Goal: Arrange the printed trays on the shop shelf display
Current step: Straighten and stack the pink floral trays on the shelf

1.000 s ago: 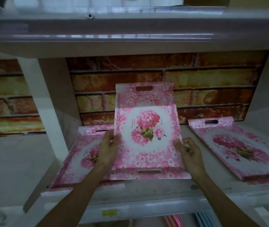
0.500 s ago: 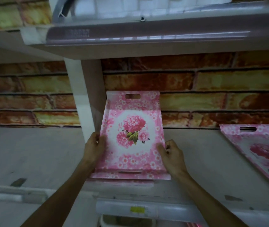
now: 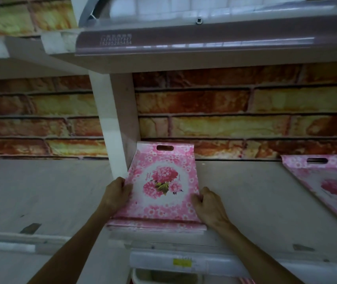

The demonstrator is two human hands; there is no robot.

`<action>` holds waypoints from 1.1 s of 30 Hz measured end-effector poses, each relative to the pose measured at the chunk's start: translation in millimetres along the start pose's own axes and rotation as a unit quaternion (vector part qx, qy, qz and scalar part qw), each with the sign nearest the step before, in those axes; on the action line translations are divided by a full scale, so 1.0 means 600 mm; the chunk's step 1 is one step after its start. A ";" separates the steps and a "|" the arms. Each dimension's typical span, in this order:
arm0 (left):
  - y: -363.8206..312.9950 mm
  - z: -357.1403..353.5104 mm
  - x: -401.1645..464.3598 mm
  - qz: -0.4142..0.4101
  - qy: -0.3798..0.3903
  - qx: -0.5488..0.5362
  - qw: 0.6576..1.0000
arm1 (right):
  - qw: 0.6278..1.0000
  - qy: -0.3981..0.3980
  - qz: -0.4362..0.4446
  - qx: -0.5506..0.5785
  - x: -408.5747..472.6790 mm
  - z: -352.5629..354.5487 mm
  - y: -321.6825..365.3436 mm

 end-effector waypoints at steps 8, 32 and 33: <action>0.012 -0.022 0.006 -0.020 0.015 0.070 0.997 | 0.999 0.003 0.003 -0.044 -0.002 -0.007 0.004; -0.095 0.020 -0.019 -0.138 -0.050 -0.031 0.989 | 0.998 -0.055 0.004 -0.004 -0.027 0.103 0.004; -0.118 0.021 -0.027 -0.148 -0.053 -0.063 0.986 | 0.997 -0.071 0.012 0.004 -0.033 0.124 0.002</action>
Point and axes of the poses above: each hand's wrist, its own x-axis towards the middle knuckle, its own z-axis out of the back of the hand, y = z × x, the point moved 9 cm from there along x, towards the middle knuckle, and after that the axes turned 1 degree about -z, right-handed, at the moved point
